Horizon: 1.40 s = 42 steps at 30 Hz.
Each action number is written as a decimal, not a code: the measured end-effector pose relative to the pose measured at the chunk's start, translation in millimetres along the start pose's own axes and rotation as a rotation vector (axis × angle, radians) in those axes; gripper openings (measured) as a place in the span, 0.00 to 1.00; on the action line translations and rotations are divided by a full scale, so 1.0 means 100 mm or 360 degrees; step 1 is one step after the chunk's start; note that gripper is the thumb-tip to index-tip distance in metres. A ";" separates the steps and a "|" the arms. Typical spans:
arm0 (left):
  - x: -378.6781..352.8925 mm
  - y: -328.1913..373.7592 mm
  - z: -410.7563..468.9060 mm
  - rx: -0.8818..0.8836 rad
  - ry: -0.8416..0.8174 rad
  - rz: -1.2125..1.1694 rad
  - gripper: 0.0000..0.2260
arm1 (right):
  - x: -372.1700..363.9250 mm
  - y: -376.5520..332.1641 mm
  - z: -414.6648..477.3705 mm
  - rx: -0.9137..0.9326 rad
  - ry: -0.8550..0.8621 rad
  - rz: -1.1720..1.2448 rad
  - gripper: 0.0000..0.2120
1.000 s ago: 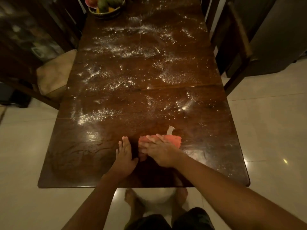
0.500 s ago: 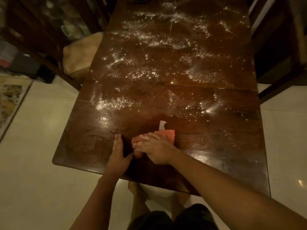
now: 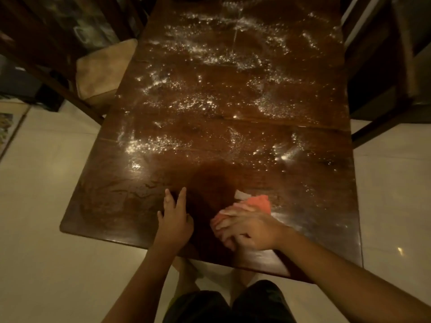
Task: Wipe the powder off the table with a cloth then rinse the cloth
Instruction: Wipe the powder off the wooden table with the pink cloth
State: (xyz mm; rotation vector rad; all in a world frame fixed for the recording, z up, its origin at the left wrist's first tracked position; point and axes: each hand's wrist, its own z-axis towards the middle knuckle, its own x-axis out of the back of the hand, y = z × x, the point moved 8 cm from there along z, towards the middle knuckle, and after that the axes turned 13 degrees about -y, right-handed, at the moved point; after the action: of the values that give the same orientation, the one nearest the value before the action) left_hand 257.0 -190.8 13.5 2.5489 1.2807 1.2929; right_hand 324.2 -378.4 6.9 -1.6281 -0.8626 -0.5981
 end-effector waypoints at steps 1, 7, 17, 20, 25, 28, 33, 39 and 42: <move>-0.05 0.15 0.00 -0.0072 -0.0036 0.0041 0.32 | 0.05 0.12 -0.27 -0.0097 0.0085 0.0014 0.17; -0.53 1.12 -0.03 -0.0483 -0.0289 0.0396 0.31 | 0.48 1.02 -1.34 -0.1699 0.0721 0.0264 0.23; -0.87 1.40 0.07 -0.0363 -0.0337 0.0857 0.31 | 0.12 0.85 -1.91 -0.1247 0.0604 0.0082 0.22; -0.90 1.41 0.09 -0.0330 -0.0344 0.0911 0.30 | 0.26 1.17 -2.24 -0.1856 0.0975 0.0395 0.22; -0.92 1.47 0.13 -0.0284 -0.0451 0.0853 0.29 | -0.04 0.69 -1.84 -0.1352 0.0748 0.0216 0.24; -0.96 1.47 0.08 -0.0362 -0.0442 0.0842 0.28 | -0.37 0.42 -2.30 -0.1074 0.0691 0.0247 0.22; -1.12 1.51 0.05 -0.0441 -0.0354 0.0866 0.26 | -0.70 0.36 -2.92 -0.1829 0.1457 0.0571 0.20; -1.14 1.53 0.06 -0.0429 -0.0386 0.0812 0.26 | -0.74 -0.31 -1.94 -0.1078 0.0980 0.0290 0.20; -1.13 1.51 0.08 -0.0434 -0.0395 0.0761 0.26 | -0.40 -0.04 -1.62 -0.1054 0.0835 0.0082 0.27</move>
State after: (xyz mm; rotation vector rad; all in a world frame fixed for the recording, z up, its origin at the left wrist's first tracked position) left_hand 325.8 -364.3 -15.4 2.7831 0.4303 1.0575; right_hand 307.9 -544.5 15.8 -1.9232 -0.2319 -1.2991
